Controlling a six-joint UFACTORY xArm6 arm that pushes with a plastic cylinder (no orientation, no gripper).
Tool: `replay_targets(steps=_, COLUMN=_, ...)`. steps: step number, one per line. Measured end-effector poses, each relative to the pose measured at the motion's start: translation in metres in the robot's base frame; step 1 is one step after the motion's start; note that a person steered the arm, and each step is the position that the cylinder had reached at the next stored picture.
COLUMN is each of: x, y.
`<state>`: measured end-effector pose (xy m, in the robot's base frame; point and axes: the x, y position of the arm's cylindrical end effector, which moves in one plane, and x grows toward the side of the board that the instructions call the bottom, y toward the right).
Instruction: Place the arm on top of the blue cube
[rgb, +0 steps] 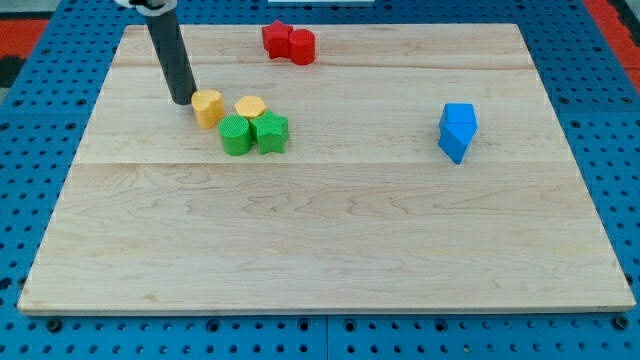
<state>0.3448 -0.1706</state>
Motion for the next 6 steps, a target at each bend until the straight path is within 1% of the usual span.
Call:
replay_targets(steps=1, x=0.000, y=0.007)
replay_targets(steps=2, x=0.019, y=0.028)
replay_targets(steps=3, x=0.014, y=0.020)
replay_targets(steps=5, x=-0.012, y=-0.034)
replay_targets(steps=6, x=-0.013, y=-0.034)
